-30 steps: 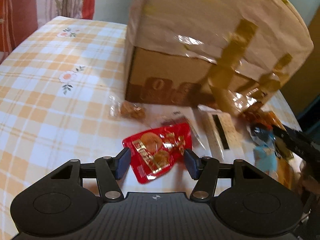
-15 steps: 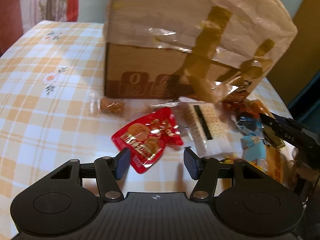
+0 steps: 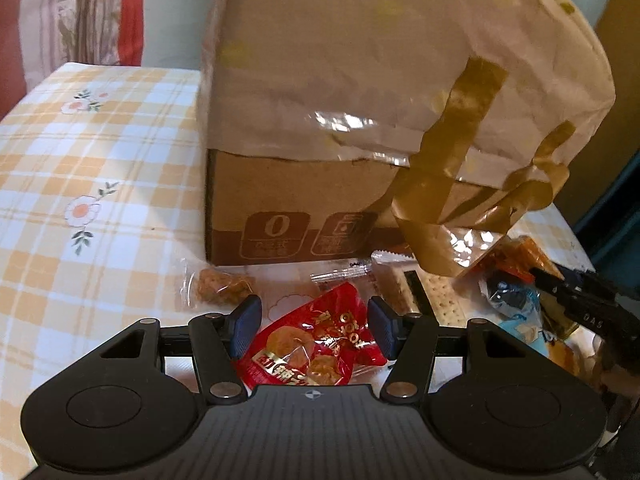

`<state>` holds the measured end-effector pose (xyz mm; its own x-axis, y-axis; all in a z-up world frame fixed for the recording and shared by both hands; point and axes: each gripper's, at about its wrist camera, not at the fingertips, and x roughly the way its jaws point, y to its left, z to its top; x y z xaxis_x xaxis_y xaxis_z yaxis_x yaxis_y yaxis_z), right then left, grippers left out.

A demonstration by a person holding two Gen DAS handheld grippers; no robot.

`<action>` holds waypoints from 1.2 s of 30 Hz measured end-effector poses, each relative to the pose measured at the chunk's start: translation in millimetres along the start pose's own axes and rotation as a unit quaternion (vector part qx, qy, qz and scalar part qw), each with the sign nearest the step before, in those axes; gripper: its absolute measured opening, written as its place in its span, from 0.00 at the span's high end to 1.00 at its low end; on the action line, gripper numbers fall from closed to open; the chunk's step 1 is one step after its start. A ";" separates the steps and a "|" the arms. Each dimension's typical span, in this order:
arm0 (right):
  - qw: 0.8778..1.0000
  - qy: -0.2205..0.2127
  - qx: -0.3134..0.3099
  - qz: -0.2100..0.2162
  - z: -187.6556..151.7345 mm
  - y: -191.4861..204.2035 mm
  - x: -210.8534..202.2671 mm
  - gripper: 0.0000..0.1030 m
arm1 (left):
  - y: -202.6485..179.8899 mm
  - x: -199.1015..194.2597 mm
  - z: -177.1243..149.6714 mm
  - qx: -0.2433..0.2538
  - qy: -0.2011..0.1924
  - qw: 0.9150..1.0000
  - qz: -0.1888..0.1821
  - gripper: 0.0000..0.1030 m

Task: Organize snacks
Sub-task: 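Grasp the red snack pouch with the left tool while the right tool grasps the orange-white bread bag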

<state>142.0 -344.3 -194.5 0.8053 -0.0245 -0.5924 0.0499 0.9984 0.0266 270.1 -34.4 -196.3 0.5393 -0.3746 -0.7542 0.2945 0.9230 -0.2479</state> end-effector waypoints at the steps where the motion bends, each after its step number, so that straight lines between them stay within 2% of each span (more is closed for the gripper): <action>1: 1.000 0.000 0.000 0.000 0.0 0.0 0.1 0.62 | -0.1 2.6 0.0 0.002 0.003 1.000 0.002 0.41; 2: 1.000 0.000 0.000 0.000 0.0 -0.2 0.0 0.62 | 0.0 3.5 -0.8 0.006 0.000 1.000 -0.013 0.41; 14: 1.000 0.000 0.000 0.001 0.1 -0.4 -0.3 0.62 | 8.2 -15.2 -23.7 -0.032 0.015 0.998 -0.044 0.41; 21: 1.000 0.000 0.000 0.001 0.1 -0.4 -0.4 0.62 | -16.1 -6.2 -24.3 0.027 0.012 1.000 0.011 0.41; 29: 1.000 -0.001 0.000 0.001 -0.1 -0.4 -0.4 0.62 | -40.6 1.7 -25.9 0.079 0.002 0.993 0.086 0.41; 30: 1.000 -0.001 0.000 0.001 -0.1 -0.4 -0.3 0.62 | -41.8 1.2 -26.4 0.079 0.000 0.993 0.089 0.41; 31: 1.000 -0.001 0.000 0.001 -0.1 -0.4 -0.4 0.62 | -41.3 0.4 -26.6 0.075 -0.001 0.993 0.089 0.46; 33: 1.000 -0.001 0.000 0.001 0.0 -0.3 -0.4 0.62 | -38.7 -3.5 -27.1 0.065 -0.004 0.994 0.087 0.50; 36: 1.000 -0.001 0.000 0.001 0.0 -0.4 -0.5 0.62 | -32.0 -10.1 -29.8 0.041 -0.008 0.996 0.082 0.52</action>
<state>141.6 -344.7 -194.2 0.8063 -0.0219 -0.5911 0.0479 0.9984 0.0284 231.6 -57.4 -198.9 0.5983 -0.2215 -0.7701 0.2648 0.9617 -0.0709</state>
